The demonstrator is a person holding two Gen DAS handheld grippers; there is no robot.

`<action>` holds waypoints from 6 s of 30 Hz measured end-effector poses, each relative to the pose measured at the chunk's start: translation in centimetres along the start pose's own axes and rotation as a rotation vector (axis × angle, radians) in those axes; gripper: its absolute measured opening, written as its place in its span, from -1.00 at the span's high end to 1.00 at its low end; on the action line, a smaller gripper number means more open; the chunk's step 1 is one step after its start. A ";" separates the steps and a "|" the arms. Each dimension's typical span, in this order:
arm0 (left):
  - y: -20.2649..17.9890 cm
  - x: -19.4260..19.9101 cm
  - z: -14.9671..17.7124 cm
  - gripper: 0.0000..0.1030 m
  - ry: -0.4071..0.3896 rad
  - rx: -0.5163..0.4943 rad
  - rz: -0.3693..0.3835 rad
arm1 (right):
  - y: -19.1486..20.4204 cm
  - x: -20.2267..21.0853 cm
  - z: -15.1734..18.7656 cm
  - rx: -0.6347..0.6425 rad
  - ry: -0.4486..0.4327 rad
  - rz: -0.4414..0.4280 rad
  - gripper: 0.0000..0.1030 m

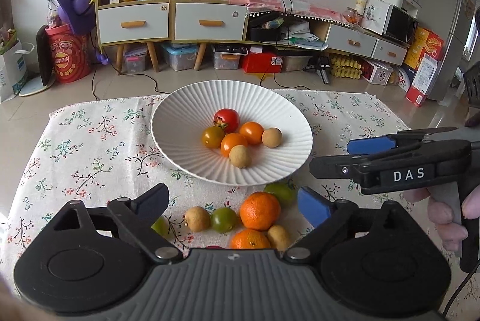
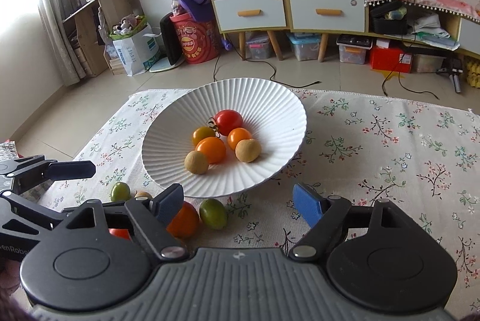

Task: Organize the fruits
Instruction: 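Withdraw both open grippers from the bowl back to the fruit cluster, then grasp the large red tomato with the left gripper while the right gripper grasps a tan fruit, then carry the red tomato and tan fruit over the white bowl and lower them, then open both grippers to release the red tomato and tan fruit in the bowl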

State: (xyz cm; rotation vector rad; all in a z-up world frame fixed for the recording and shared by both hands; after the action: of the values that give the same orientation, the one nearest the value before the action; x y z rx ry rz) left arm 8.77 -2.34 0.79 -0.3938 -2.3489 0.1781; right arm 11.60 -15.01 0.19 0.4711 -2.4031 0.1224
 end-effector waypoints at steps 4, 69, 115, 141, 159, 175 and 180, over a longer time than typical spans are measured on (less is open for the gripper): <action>0.2 0.5 0.3 -0.82 0.001 -0.007 -0.001 | 0.6 0.3 0.4 0.017 0.006 -0.010 -0.56; 1.5 -1.9 4.4 -0.01 0.095 -0.134 -0.048 | 5.0 -2.6 4.6 0.201 0.118 0.043 -0.47; 2.5 -0.7 3.7 0.34 0.099 -0.099 -0.056 | 5.5 -1.4 2.5 0.209 0.071 -0.026 0.56; 0.1 -0.2 -0.3 0.34 -0.007 -0.033 0.011 | 2.1 0.4 -0.9 0.081 -0.057 0.023 0.56; 0.4 -4.8 -2.8 0.34 -0.029 0.005 -0.083 | 0.6 -2.6 -2.0 0.020 -0.034 0.053 0.56; -0.2 -7.0 -2.6 0.34 -0.025 -0.104 -0.084 | 0.9 -4.3 -1.3 0.063 0.018 0.045 0.56; -0.1 -7.3 -2.5 0.33 -0.020 -0.105 -0.082 | 0.8 -4.4 -1.5 0.059 0.014 0.047 0.56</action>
State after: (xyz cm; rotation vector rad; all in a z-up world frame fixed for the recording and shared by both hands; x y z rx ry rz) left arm 15.44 -4.82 -2.11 -0.3470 -2.3957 0.0204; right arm 15.33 -12.61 -1.44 0.4390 -2.4025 0.2171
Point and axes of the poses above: each gripper's, at about its wrist camera, not at the fingertips, and x roughly against the way its jaws point, y to its left, z to its underside, the point moved 1 cm from there along -x, roughly the way its jaws point, and after that the axes turned 11 degrees about x, right-handed, at the moved point
